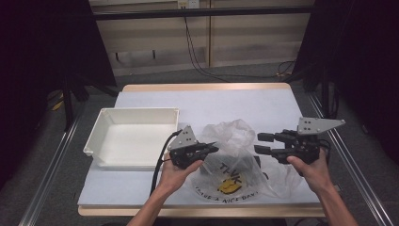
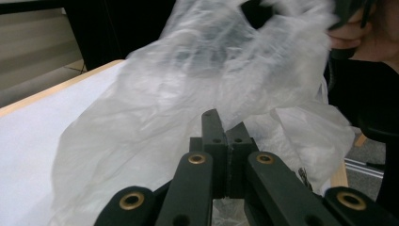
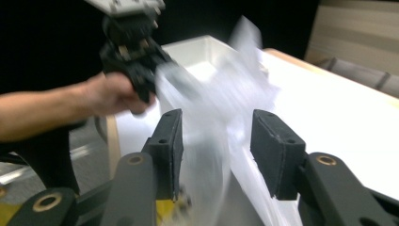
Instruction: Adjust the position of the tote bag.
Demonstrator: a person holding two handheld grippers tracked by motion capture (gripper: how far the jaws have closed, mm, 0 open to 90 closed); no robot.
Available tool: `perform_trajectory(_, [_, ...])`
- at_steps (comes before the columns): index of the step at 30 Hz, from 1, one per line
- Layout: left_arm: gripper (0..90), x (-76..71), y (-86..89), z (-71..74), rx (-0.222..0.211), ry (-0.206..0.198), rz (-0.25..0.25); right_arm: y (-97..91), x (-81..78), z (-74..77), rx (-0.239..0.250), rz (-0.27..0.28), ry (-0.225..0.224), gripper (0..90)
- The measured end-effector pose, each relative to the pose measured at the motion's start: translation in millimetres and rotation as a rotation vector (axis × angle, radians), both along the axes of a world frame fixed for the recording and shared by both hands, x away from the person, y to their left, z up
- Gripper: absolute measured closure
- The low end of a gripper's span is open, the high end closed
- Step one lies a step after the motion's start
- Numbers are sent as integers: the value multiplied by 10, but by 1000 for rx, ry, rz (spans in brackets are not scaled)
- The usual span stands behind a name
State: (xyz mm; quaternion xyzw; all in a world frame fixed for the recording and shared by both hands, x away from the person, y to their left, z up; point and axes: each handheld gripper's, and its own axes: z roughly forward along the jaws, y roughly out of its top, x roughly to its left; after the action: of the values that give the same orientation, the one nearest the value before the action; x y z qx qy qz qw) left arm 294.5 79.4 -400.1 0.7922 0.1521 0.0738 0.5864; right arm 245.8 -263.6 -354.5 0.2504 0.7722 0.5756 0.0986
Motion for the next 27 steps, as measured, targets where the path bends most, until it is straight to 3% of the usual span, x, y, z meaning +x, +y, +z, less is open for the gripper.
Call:
perform_trajectory(5, [900, 7, 110, 0, -21, 14, 13, -231, -177, -75, -38, -74, 8, 490])
perform_trajectory(11, [900, -36, 184, -4, -1, 18, 14, -484, -282, -175, -55, -172, 29, 404])
perform_trajectory(13, [900, -53, 250, -8, -30, 27, 13, -589, -321, -206, -74, -213, 41, 364])
perform_trajectory(19, [900, -77, 346, -12, -16, 28, 7, -744, -356, -308, -103, -280, 57, 311])
perform_trajectory(23, [900, -117, 396, -26, -9, 30, 4, -847, -315, -383, -75, -325, 71, 276])
perform_trajectory(25, [900, -129, 424, -25, -7, 31, 1, -863, -279, -422, -69, -338, 82, 268])
perform_trajectory(27, [900, -137, 439, -24, -6, 33, -5, -848, -229, -468, -65, -314, 107, 264])
